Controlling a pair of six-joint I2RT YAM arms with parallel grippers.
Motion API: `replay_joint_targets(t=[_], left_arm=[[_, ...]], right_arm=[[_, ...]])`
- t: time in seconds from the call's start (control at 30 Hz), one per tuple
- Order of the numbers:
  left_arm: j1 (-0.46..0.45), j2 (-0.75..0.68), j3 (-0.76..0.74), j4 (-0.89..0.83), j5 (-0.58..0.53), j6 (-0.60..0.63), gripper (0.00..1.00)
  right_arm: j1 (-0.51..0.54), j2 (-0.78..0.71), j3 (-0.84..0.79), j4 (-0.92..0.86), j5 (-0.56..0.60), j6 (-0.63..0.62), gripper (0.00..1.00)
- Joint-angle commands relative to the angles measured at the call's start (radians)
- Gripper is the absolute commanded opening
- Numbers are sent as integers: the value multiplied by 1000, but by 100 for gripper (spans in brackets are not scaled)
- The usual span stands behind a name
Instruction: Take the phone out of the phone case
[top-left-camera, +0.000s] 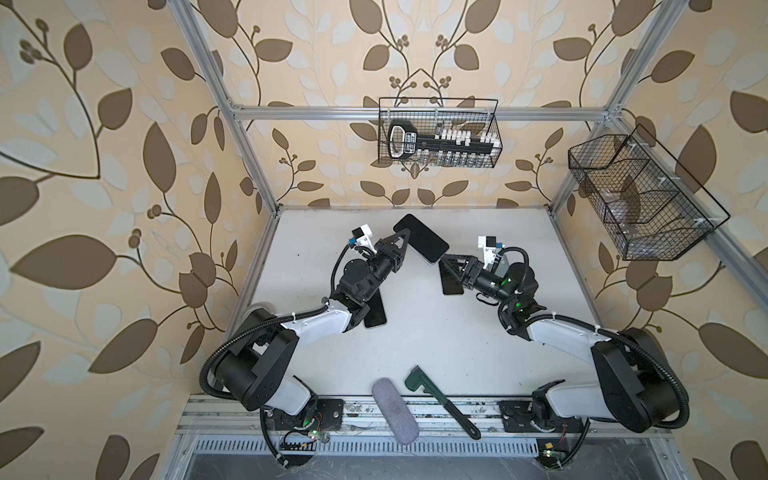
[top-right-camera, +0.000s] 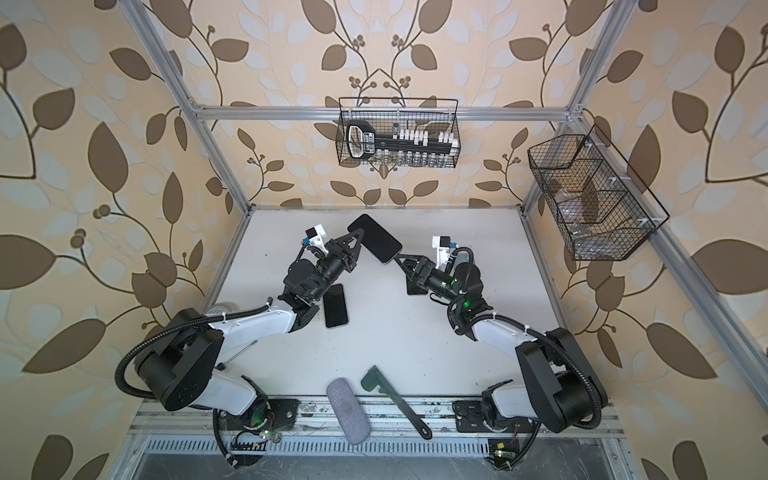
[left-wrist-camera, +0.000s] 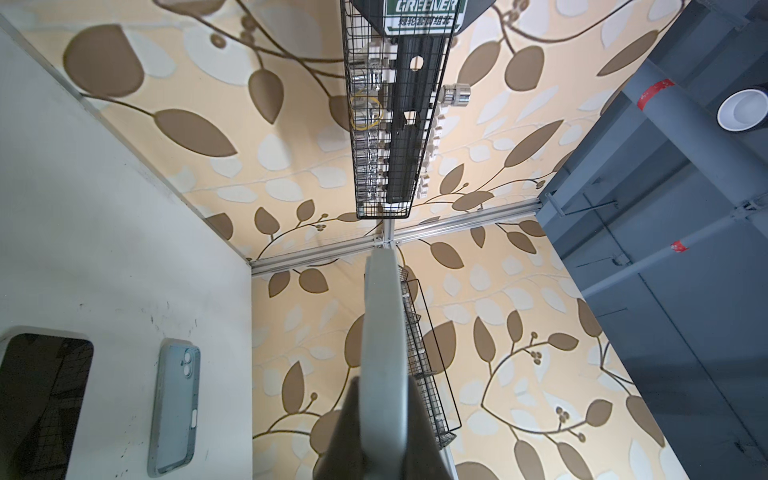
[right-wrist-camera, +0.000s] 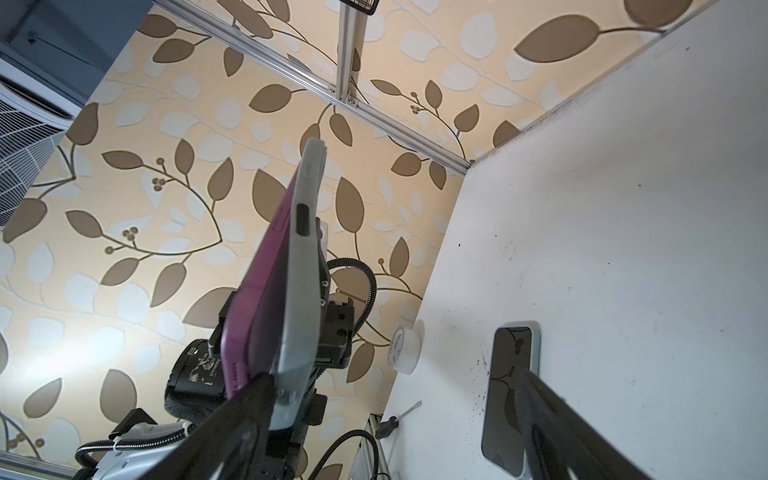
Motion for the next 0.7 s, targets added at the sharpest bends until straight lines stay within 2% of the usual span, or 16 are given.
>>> replay_joint_targets(t=[0.0,0.17,0.37,0.67], left_arm=[[-26,2,47,87,44,0,0],[-27,-1,51,86,45,7,0],[-27,5,53,85,47,5,0],[-27,10,56,90,45,2,0]], right_arm=[[5,23,31,177,-32,80,89],[11,54,40,228,-39,126,87],[22,28,45,148,-34,69,84],[30,35,56,136,-47,46,74]])
